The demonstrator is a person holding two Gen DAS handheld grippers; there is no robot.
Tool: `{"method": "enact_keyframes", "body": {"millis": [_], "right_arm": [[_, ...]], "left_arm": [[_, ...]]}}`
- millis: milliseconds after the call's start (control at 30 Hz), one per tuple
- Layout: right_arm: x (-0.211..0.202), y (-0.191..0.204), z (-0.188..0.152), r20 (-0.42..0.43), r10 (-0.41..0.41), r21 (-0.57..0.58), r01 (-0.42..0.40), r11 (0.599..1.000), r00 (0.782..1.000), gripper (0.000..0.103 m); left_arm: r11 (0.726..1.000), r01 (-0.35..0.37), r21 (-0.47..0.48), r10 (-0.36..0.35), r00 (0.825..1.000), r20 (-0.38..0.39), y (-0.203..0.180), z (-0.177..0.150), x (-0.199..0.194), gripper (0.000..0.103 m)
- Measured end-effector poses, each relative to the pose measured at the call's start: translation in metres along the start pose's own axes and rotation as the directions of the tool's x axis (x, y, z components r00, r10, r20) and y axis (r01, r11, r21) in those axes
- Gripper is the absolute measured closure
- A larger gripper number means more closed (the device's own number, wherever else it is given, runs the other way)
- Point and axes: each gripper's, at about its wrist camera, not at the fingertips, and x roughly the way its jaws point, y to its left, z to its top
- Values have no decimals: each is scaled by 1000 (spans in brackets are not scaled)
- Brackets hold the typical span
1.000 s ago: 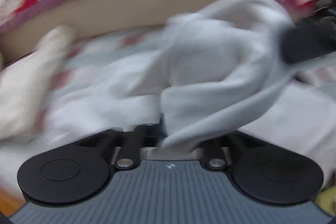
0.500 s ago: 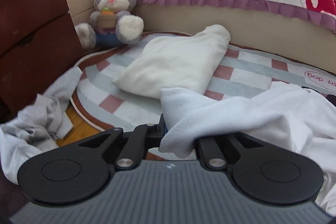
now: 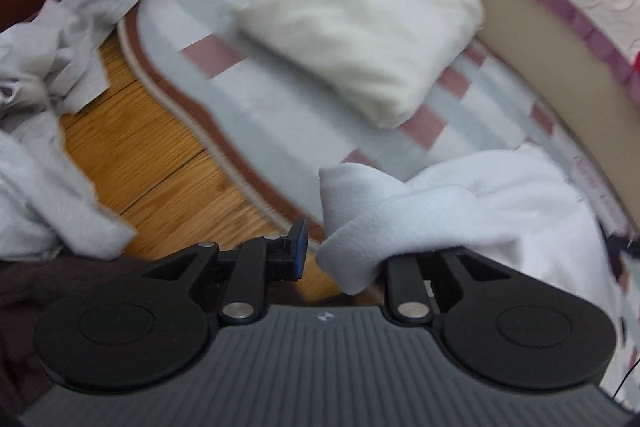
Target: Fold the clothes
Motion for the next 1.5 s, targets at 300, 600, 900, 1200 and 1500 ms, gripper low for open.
{"method": "enact_keyframes", "body": {"millis": [300, 600, 900, 1200, 1500], "right_arm": [[38, 11, 16, -17, -73, 3, 73, 997, 997, 39], [38, -26, 8, 21, -97, 217, 90, 972, 995, 25], [53, 20, -5, 25, -47, 60, 45, 997, 999, 72], [-40, 115, -62, 44, 177, -265, -159, 951, 983, 91], [-31, 153, -131, -172, 255, -324, -299, 898, 951, 92]], "left_arm": [[981, 84, -174, -94, 994, -51, 60, 16, -13, 60], [995, -98, 27, 96, 992, 76, 28, 17, -27, 59], [980, 149, 130, -148, 989, -10, -52, -1, 45, 59], [915, 264, 305, -284, 959, 22, -106, -38, 23, 58], [805, 493, 330, -505, 861, -53, -137, -49, 10, 36]]}}
